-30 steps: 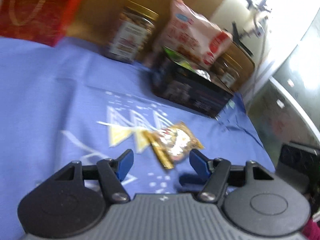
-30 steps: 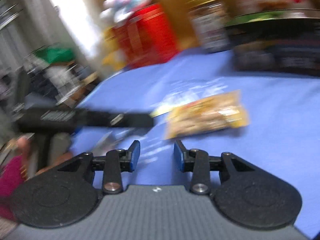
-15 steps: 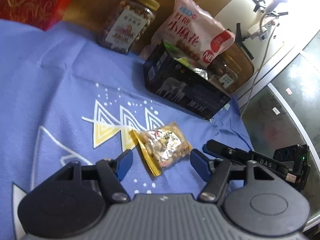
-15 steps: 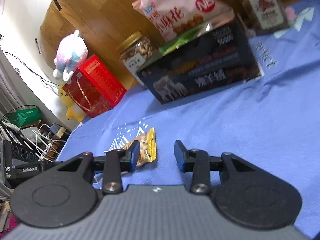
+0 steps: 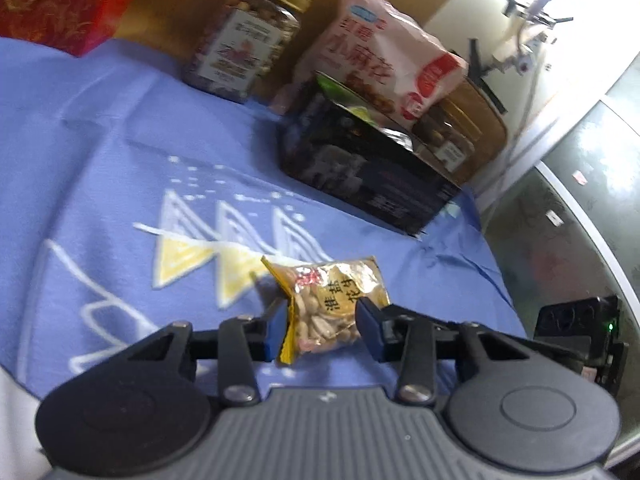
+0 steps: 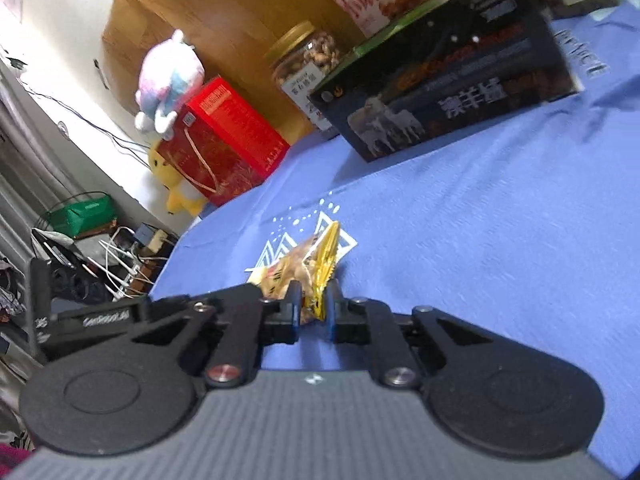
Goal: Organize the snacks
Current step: 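Carry the peanut bag into the black tin and release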
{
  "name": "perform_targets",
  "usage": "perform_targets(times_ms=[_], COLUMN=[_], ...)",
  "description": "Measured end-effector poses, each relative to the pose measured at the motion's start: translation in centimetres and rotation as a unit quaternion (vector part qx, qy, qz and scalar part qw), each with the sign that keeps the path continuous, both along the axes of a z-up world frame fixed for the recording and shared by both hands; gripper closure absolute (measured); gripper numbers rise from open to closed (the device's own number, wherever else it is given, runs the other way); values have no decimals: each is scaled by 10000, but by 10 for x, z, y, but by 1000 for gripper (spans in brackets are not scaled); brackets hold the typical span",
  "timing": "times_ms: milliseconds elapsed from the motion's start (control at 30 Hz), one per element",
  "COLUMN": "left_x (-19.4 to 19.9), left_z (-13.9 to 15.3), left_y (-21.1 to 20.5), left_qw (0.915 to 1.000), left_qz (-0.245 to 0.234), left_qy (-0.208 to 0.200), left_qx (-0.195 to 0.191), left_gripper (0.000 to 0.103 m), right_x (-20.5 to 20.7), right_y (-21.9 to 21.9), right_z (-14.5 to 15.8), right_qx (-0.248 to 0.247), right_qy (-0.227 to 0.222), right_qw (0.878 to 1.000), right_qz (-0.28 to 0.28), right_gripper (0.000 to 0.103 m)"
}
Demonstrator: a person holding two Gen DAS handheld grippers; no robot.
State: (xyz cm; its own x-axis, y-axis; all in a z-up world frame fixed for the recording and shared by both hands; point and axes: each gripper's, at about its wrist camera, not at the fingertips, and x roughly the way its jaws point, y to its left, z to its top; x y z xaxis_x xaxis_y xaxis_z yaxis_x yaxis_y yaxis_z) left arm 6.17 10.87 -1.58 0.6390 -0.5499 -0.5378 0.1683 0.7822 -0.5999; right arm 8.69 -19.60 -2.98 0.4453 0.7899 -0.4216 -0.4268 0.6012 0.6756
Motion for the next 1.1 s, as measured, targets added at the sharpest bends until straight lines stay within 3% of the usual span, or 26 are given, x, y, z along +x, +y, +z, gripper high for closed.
perform_targets(times_ms=[300, 600, 767, 967, 1067, 1100], left_x=[19, 76, 123, 174, 197, 202], left_z=[27, 87, 99, 85, 71, 66], left_y=[-38, -72, -92, -115, -123, -125], left_qw=[9981, 9900, 9872, 9869, 9881, 9884], left_qz=[-506, -701, -740, -791, -820, -793], left_qy=[-338, -1118, -1258, -1080, -853, -792], left_qx=[124, 500, 642, 898, 978, 1028], left_gripper=[66, 66, 66, 66, 66, 66], right_x=[-15, 24, 63, 113, 129, 131], right_y=[-32, -46, -50, -52, -46, -43], right_z=[15, 63, 78, 71, 64, 61], right_qx=[208, 191, -191, -842, -1379, -1599], right_qy=[-361, -1261, -1697, -1892, -2156, -2304], right_qw=[9974, 9869, 9780, 9677, 9540, 9456], right_qz=[-589, -984, -1196, -1436, -1564, -1649], right_gripper=[88, 88, 88, 87, 81, 73])
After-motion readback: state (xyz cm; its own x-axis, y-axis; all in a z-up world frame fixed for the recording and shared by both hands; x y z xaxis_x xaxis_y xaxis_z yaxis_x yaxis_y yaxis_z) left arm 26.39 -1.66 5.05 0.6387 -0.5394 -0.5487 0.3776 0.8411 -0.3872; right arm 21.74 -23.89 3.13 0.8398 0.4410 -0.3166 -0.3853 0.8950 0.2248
